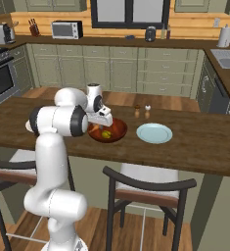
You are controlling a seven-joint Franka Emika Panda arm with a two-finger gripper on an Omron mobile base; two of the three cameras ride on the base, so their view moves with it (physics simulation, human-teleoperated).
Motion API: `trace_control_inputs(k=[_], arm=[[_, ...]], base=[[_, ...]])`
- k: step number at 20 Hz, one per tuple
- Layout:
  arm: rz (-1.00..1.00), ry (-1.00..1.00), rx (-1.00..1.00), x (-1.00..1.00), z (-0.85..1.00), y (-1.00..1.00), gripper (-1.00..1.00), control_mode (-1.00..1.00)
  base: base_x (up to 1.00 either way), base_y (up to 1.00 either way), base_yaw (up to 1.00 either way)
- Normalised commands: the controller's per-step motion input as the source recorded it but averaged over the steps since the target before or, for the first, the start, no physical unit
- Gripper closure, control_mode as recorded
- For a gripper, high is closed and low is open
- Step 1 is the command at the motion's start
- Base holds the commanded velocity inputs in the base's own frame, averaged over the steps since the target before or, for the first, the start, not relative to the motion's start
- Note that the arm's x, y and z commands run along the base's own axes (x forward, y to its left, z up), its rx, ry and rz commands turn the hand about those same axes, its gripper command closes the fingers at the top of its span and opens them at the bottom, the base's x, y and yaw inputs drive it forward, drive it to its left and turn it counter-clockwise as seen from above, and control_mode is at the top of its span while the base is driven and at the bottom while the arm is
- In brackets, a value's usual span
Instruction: Pick the chicken drumstick and lemon from their plates and place them in the bowl. Then put the bowl in the fridge.
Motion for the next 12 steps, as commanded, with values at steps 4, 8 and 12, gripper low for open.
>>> trace_control_inputs(k=[4, 8, 12], arm=[[0.00, 0.07, 0.00, 0.28, -0.14, 0.00, -1.00, -1.00], [0.00, 0.01, 0.00, 0.17, -0.05, -0.05, -1.00, -1.00], [0.00, 0.01, 0.00, 0.12, 0.00, -0.09, -1.00, -1.00]], base=[[0.00, 0.00, 0.00], [0.00, 0.00, 0.00], [0.00, 0.00, 0.00]])
